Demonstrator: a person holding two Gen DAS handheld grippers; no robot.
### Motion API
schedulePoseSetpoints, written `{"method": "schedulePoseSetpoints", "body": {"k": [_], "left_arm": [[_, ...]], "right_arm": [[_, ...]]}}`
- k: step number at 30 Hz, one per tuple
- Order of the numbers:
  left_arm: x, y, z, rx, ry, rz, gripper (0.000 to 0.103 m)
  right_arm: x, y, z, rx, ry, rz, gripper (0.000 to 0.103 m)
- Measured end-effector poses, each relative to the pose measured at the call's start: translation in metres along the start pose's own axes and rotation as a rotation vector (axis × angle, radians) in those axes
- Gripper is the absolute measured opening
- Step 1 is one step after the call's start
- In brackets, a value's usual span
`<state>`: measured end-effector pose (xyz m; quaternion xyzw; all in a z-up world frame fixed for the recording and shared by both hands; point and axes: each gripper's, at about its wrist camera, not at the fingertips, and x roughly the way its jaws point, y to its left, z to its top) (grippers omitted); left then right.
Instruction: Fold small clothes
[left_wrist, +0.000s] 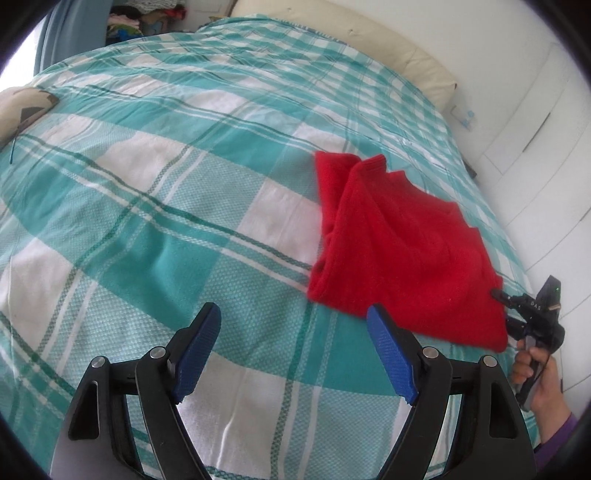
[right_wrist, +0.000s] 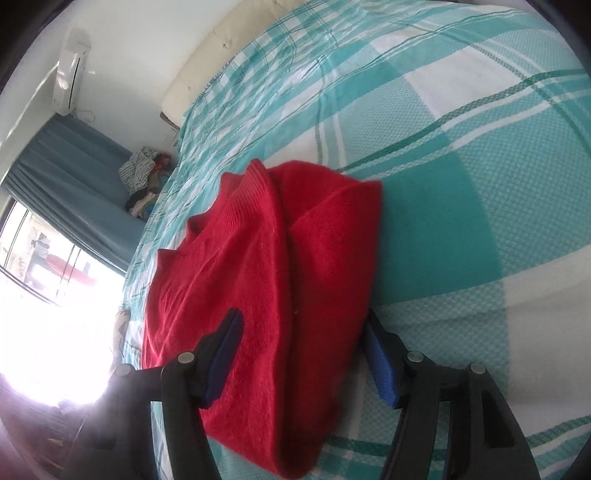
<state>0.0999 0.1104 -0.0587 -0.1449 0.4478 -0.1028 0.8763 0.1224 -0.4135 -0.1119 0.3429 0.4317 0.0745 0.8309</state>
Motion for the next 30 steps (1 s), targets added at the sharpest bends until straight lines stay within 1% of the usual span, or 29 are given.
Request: {"method": "schedulePoseSetpoints", "body": {"k": [1, 2, 3, 5, 6, 8, 11, 13, 16, 18, 21, 23, 24, 25, 26, 28, 30], "left_arm": [[0.002, 0.005, 0.000, -0.002, 0.000, 0.012, 0.083], [0.004, 0.010, 0.001, -0.011, 0.004, 0.025, 0.083], [0.005, 0.016, 0.004, -0.026, 0.006, 0.030, 0.083], [0.003, 0.027, 0.008, -0.060, 0.002, 0.029, 0.083], [0.002, 0.030, 0.012, -0.071, -0.006, 0.029, 0.083], [-0.002, 0.034, 0.019, -0.077, -0.020, 0.028, 0.083], [-0.006, 0.035, 0.025, -0.072, -0.036, 0.031, 0.083], [-0.008, 0.037, 0.026, -0.066, -0.042, 0.033, 0.083], [-0.009, 0.042, 0.027, -0.065, -0.041, 0.047, 0.083], [-0.009, 0.048, 0.028, -0.081, -0.034, 0.045, 0.083], [-0.008, 0.058, 0.030, -0.123, -0.030, 0.036, 0.083], [-0.010, 0.062, 0.030, -0.137, -0.032, 0.032, 0.083], [-0.010, 0.063, 0.031, -0.140, -0.032, 0.032, 0.083], [-0.011, 0.064, 0.031, -0.143, -0.032, 0.033, 0.083], [-0.012, 0.065, 0.031, -0.145, -0.031, 0.033, 0.083], [-0.012, 0.067, 0.032, -0.151, -0.028, 0.028, 0.083], [-0.013, 0.069, 0.033, -0.162, -0.028, 0.021, 0.083]], "right_arm": [[0.006, 0.005, 0.000, -0.004, 0.016, -0.020, 0.019], [0.010, 0.013, 0.001, -0.017, 0.026, -0.063, 0.011], [0.011, 0.024, 0.004, -0.042, 0.021, -0.103, 0.011], [0.006, 0.049, 0.010, -0.092, 0.002, -0.137, 0.011], [0.002, 0.064, 0.015, -0.107, -0.007, -0.138, 0.011], [-0.001, 0.097, 0.026, -0.135, -0.020, -0.111, 0.011], [0.015, 0.158, 0.036, -0.206, 0.004, -0.089, 0.011], [0.037, 0.197, 0.033, -0.267, 0.036, -0.083, 0.011], [0.081, 0.250, 0.017, -0.369, 0.085, -0.097, 0.011], [0.114, 0.274, -0.001, -0.424, 0.122, -0.119, 0.011], [0.161, 0.295, -0.030, -0.496, 0.187, -0.182, 0.011], [0.182, 0.302, -0.046, -0.506, 0.244, -0.199, 0.021], [0.186, 0.305, -0.051, -0.500, 0.266, -0.185, 0.025], [0.185, 0.307, -0.053, -0.488, 0.284, -0.144, 0.036], [0.181, 0.311, -0.053, -0.477, 0.295, -0.099, 0.052], [0.166, 0.317, -0.048, -0.454, 0.303, -0.007, 0.074], [0.141, 0.321, -0.041, -0.445, 0.291, 0.065, 0.074]]}}
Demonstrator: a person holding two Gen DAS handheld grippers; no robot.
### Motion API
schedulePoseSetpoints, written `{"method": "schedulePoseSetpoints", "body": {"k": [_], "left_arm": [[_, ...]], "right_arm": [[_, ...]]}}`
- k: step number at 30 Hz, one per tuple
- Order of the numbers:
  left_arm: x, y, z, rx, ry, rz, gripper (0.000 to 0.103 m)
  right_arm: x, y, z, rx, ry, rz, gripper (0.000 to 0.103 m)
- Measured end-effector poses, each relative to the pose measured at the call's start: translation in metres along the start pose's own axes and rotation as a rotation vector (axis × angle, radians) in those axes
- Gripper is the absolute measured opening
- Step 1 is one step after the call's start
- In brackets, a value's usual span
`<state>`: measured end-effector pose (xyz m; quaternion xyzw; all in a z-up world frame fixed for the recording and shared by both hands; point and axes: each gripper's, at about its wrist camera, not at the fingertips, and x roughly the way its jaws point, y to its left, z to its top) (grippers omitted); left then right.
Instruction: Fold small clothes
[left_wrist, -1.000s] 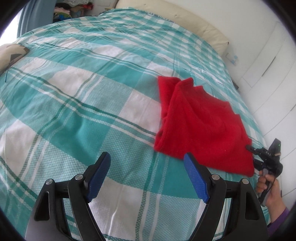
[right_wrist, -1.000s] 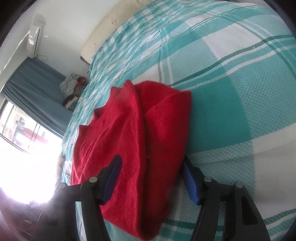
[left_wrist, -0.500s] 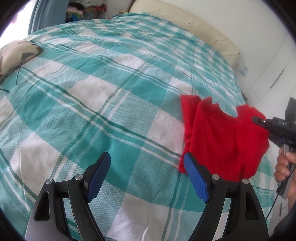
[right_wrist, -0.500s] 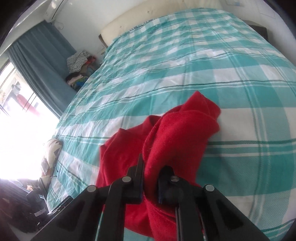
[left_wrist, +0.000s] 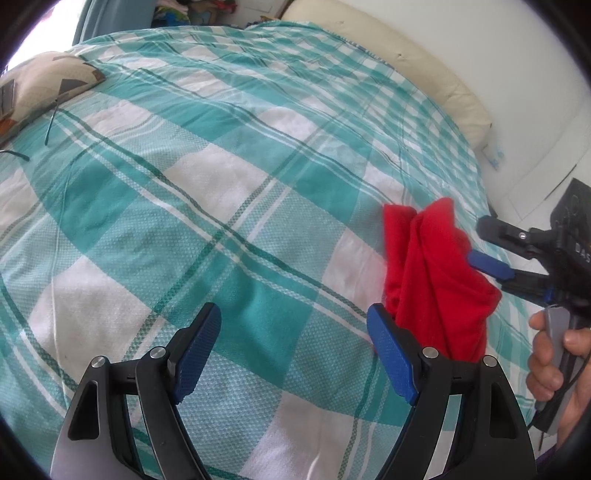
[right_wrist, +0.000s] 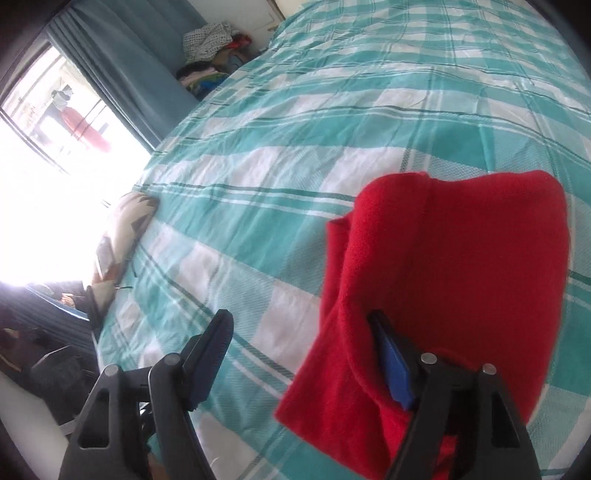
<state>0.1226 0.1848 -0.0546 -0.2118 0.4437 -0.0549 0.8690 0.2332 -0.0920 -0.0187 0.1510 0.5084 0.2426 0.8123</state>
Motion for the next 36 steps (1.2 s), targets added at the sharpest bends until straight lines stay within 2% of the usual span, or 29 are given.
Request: {"method": "schedulePoseSetpoints", "body": {"k": [2, 4, 6, 8, 9, 10, 11, 16, 18, 19, 21, 25, 28, 30, 31, 32, 33, 34, 35, 36], "left_arm": [[-0.001, 0.001, 0.001, -0.013, 0.000, -0.011, 0.083], [-0.002, 0.001, 0.001, -0.024, 0.001, -0.026, 0.083], [-0.001, 0.000, 0.000, -0.025, 0.004, -0.030, 0.083], [0.000, -0.001, 0.000, -0.021, 0.007, -0.027, 0.083], [0.000, -0.002, -0.001, -0.020, 0.007, -0.025, 0.083], [0.000, -0.002, -0.002, -0.020, 0.007, -0.023, 0.083], [0.001, -0.002, -0.002, -0.019, 0.007, -0.021, 0.083], [0.002, 0.002, -0.004, -0.026, 0.008, -0.004, 0.083], [0.003, 0.004, -0.004, -0.032, 0.010, -0.001, 0.083], [0.004, 0.005, -0.004, -0.033, 0.011, 0.000, 0.083], [0.004, 0.005, -0.004, -0.035, 0.014, 0.001, 0.083], [0.003, 0.002, -0.002, -0.025, 0.010, -0.008, 0.083], [0.002, -0.002, -0.003, -0.004, 0.010, -0.007, 0.083], [0.002, -0.005, -0.005, 0.019, 0.017, -0.004, 0.083], [0.001, -0.007, -0.007, 0.033, 0.021, 0.002, 0.083], [0.000, -0.011, -0.010, 0.049, 0.027, 0.008, 0.083], [-0.001, -0.015, -0.013, 0.068, 0.035, 0.003, 0.085], [-0.002, -0.020, -0.016, 0.090, 0.042, -0.022, 0.088], [-0.002, -0.027, -0.017, 0.109, 0.047, -0.064, 0.089], [0.001, -0.035, -0.014, 0.121, 0.060, -0.110, 0.090]], "right_arm": [[-0.026, 0.002, -0.004, -0.038, -0.037, -0.007, 0.074], [-0.050, -0.004, -0.009, -0.076, -0.093, -0.065, 0.074], [-0.066, -0.018, -0.014, -0.085, -0.158, -0.161, 0.074], [-0.064, -0.034, -0.019, -0.076, -0.158, -0.259, 0.074], [-0.056, -0.038, -0.023, -0.086, -0.136, -0.279, 0.066], [-0.049, -0.039, -0.027, -0.107, -0.119, -0.288, 0.052], [-0.040, -0.036, -0.033, -0.134, -0.114, -0.302, 0.045], [0.008, -0.001, -0.060, -0.273, -0.107, -0.218, 0.038], [0.035, 0.013, -0.072, -0.349, -0.063, -0.232, 0.034], [0.048, 0.018, -0.078, -0.384, -0.032, -0.251, 0.029], [0.061, 0.025, -0.094, -0.436, 0.005, -0.275, 0.027], [0.052, 0.026, -0.102, -0.472, 0.043, -0.263, 0.026], [0.027, 0.024, -0.105, -0.466, 0.031, -0.238, 0.026], [0.005, 0.018, -0.108, -0.431, 0.001, -0.207, 0.028], [-0.007, 0.010, -0.109, -0.404, -0.019, -0.199, 0.034], [-0.018, 0.003, -0.110, -0.371, -0.044, -0.200, 0.046], [-0.031, -0.009, -0.112, -0.329, -0.076, -0.205, 0.054], [-0.043, -0.022, -0.113, -0.282, -0.111, -0.214, 0.068], [-0.054, -0.038, -0.112, -0.228, -0.145, -0.231, 0.075], [-0.064, -0.056, -0.112, -0.167, -0.172, -0.245, 0.077]]}}
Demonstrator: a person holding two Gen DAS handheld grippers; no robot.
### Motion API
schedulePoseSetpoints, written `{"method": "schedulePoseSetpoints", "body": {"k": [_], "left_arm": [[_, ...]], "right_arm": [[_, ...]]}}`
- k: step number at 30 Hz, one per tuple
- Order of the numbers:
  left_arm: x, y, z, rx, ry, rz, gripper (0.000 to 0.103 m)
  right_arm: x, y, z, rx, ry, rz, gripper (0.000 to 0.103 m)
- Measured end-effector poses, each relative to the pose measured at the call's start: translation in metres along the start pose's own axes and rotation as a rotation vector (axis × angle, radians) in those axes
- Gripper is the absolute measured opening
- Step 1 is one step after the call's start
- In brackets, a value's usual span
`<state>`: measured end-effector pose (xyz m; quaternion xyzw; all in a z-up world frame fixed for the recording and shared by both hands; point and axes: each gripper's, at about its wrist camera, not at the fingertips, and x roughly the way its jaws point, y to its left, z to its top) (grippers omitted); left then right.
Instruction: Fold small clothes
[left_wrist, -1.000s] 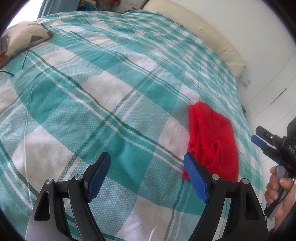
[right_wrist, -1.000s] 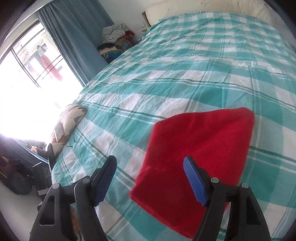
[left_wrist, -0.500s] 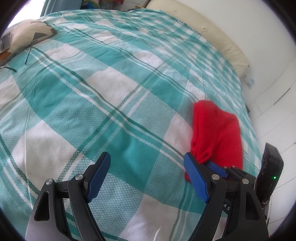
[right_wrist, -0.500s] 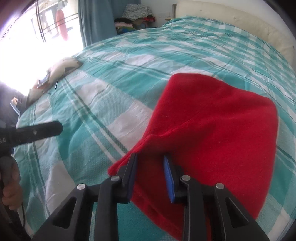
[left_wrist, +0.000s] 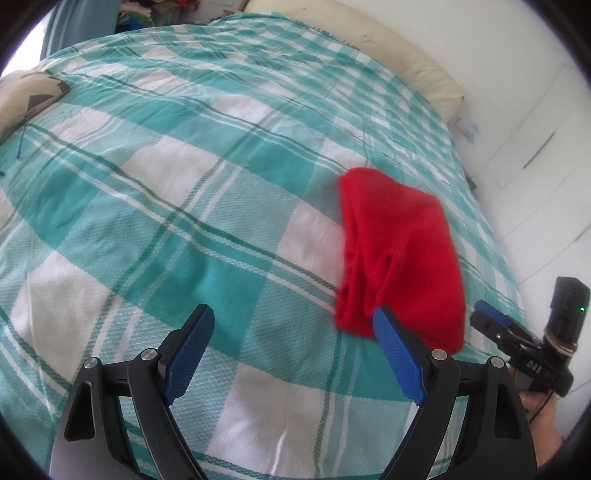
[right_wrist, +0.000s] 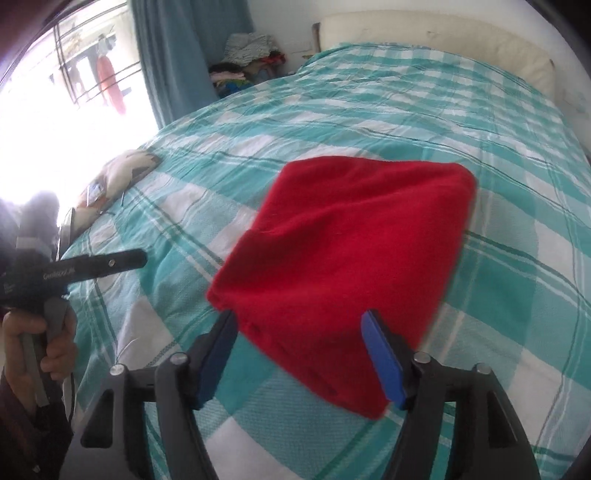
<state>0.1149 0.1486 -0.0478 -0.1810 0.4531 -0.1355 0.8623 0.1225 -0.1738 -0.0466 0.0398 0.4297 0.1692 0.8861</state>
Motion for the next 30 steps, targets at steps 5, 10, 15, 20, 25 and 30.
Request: {"method": "schedulePoseSetpoints", "body": {"k": [5, 10, 15, 20, 25, 30], "left_arm": [[0.041, -0.035, 0.047, -0.011, 0.063, -0.126, 0.095], [0.107, -0.046, 0.067, 0.058, 0.187, 0.026, 0.095], [0.128, -0.049, 0.065, 0.096, 0.219, 0.059, 0.095], [0.143, -0.075, 0.050, 0.219, 0.236, 0.074, 0.073], [0.124, -0.100, 0.048, 0.305, 0.174, 0.082, 0.025], [0.073, -0.119, 0.084, 0.283, 0.074, -0.009, 0.024]], "right_arm": [[0.000, -0.087, 0.002, 0.302, -0.020, 0.018, 0.077], [0.030, -0.116, 0.023, 0.492, -0.014, 0.199, 0.077], [0.079, -0.107, 0.038, 0.539, 0.045, 0.264, 0.075], [0.097, -0.046, 0.059, 0.173, 0.057, -0.053, 0.040], [0.075, 0.002, 0.064, -0.072, -0.025, -0.214, 0.031], [0.028, 0.005, 0.090, -0.064, -0.149, -0.171, 0.031]]}}
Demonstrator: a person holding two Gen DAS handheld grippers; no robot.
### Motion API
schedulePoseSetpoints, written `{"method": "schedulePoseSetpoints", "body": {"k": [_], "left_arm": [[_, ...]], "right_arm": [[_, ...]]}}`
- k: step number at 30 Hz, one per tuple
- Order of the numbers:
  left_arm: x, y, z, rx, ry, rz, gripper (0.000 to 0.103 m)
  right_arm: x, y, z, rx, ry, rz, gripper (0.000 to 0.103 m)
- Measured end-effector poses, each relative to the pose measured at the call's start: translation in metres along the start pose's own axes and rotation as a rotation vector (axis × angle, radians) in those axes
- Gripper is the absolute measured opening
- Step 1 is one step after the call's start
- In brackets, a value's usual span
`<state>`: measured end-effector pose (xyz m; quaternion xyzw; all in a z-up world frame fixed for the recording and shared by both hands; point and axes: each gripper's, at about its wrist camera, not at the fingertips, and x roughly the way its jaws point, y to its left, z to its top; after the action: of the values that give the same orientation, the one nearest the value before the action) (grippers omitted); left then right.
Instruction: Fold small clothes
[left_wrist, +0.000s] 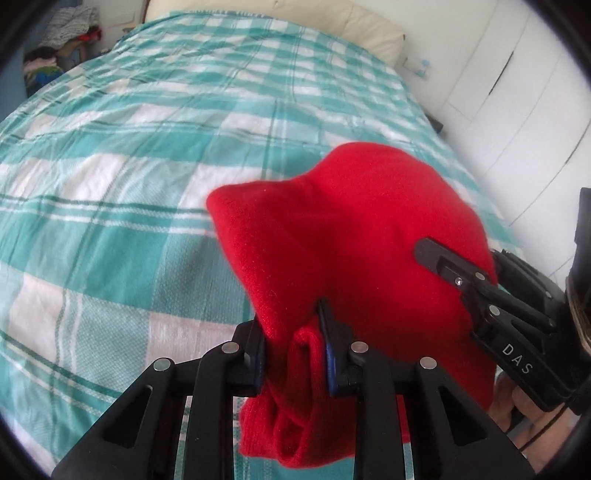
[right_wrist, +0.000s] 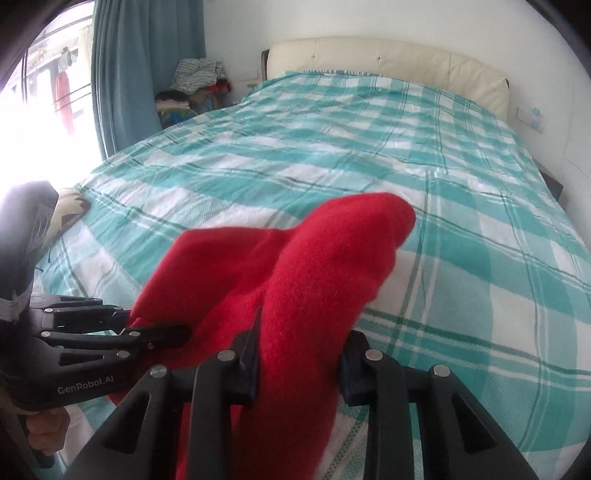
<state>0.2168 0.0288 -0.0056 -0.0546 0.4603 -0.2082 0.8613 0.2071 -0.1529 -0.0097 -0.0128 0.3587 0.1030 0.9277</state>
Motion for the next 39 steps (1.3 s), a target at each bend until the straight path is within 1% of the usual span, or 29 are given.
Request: {"method": "schedulePoseSetpoints", "body": {"k": [3, 5, 7, 9, 10, 11, 12, 13, 14, 15, 16, 17, 18, 19, 20, 21, 22, 23, 24, 25, 26, 28, 29, 30, 31, 35, 38, 39], "left_arm": [[-0.038, -0.014, 0.027, 0.023, -0.087, -0.025, 0.024], [-0.054, -0.027, 0.039, 0.052, -0.123, -0.029, 0.024], [-0.056, -0.038, 0.043, 0.075, -0.124, -0.029, 0.025], [-0.044, -0.039, 0.035, 0.079, -0.090, -0.032, 0.027], [-0.032, -0.038, 0.026, 0.077, -0.061, -0.032, 0.034], [-0.018, -0.036, 0.015, 0.070, -0.029, -0.022, 0.039], [-0.004, -0.032, 0.000, 0.062, 0.001, -0.001, 0.047], [0.005, -0.031, -0.017, 0.063, 0.026, 0.037, 0.051], [0.012, -0.028, -0.034, 0.075, 0.044, 0.079, 0.051], [0.015, -0.026, -0.050, 0.094, 0.050, 0.125, 0.052], [0.014, -0.025, -0.065, 0.114, 0.041, 0.172, 0.056], [0.007, -0.025, -0.078, 0.137, 0.020, 0.214, 0.060], [-0.003, -0.027, -0.090, 0.161, -0.019, 0.252, 0.074], [-0.014, -0.030, -0.099, 0.184, -0.070, 0.296, 0.090], [-0.027, -0.035, -0.108, 0.206, -0.129, 0.344, 0.098], [-0.039, -0.041, -0.116, 0.226, -0.190, 0.380, 0.103], [-0.048, -0.046, -0.121, 0.242, -0.238, 0.398, 0.103], [-0.056, -0.051, -0.125, 0.249, -0.262, 0.400, 0.103], [-0.060, -0.056, -0.127, 0.246, -0.260, 0.392, 0.103], [-0.061, -0.059, -0.126, 0.234, -0.245, 0.384, 0.103], [-0.061, -0.062, -0.125, 0.217, -0.222, 0.392, 0.103], [-0.060, -0.071, -0.130, 0.201, -0.196, 0.451, 0.103], [-0.060, -0.076, -0.134, 0.209, -0.205, 0.481, 0.103], [-0.062, -0.081, -0.139, 0.218, -0.217, 0.495, 0.103], [-0.066, -0.085, -0.145, 0.219, -0.223, 0.494, 0.103], [-0.072, -0.093, -0.154, 0.168, -0.183, 0.449, 0.103], [-0.077, -0.098, -0.159, 0.153, -0.181, 0.432, 0.103], [-0.079, -0.099, -0.159, 0.150, -0.180, 0.430, 0.103]], "right_arm": [[-0.031, -0.009, 0.036, 0.027, -0.093, 0.032, 0.031], [-0.050, -0.013, 0.057, 0.033, -0.145, 0.049, 0.031], [-0.059, -0.019, 0.068, 0.053, -0.162, 0.067, 0.031], [-0.059, -0.026, 0.067, 0.076, -0.142, 0.076, 0.031], [-0.055, -0.030, 0.060, 0.085, -0.117, 0.076, 0.031], [-0.049, -0.033, 0.050, 0.091, -0.084, 0.071, 0.032], [-0.043, -0.038, 0.035, 0.097, -0.044, 0.063, 0.033], [-0.034, -0.043, 0.018, 0.107, 0.006, 0.052, 0.037], [-0.024, -0.048, -0.001, 0.120, 0.066, 0.042, 0.042], [-0.018, -0.057, -0.022, 0.135, 0.125, 0.022, 0.046], [-0.015, -0.063, -0.042, 0.143, 0.169, -0.006, 0.051], [-0.017, -0.070, -0.060, 0.144, 0.191, -0.036, 0.052], [-0.023, -0.077, -0.076, 0.143, 0.199, -0.060, 0.054], [-0.031, -0.083, -0.088, 0.147, 0.194, -0.071, 0.066], [-0.041, -0.087, -0.097, 0.153, 0.186, -0.085, 0.086], [-0.053, -0.090, -0.105, 0.155, 0.178, -0.106, 0.094], [-0.064, -0.091, -0.109, 0.150, 0.162, -0.124, 0.099], [-0.076, -0.090, -0.111, 0.140, 0.143, -0.138, 0.099], [-0.086, -0.087, -0.111, 0.128, 0.123, -0.152, 0.099], [-0.096, -0.082, -0.111, 0.116, 0.106, -0.174, 0.100], [-0.105, -0.077, -0.110, 0.104, 0.090, -0.198, 0.103], [-0.123, -0.065, -0.110, 0.079, 0.053, -0.221, 0.102], [-0.131, -0.059, -0.110, 0.070, 0.036, -0.223, 0.103], [-0.139, -0.053, -0.112, 0.057, 0.023, -0.221, 0.103], [-0.145, -0.047, -0.113, 0.044, 0.015, -0.217, 0.102], [-0.161, -0.034, -0.129, 0.036, -0.011, -0.200, 0.103], [-0.160, -0.028, -0.137, 0.032, 0.040, -0.186, 0.103], [-0.161, -0.027, -0.139, 0.034, 0.041, -0.184, 0.103]]}}
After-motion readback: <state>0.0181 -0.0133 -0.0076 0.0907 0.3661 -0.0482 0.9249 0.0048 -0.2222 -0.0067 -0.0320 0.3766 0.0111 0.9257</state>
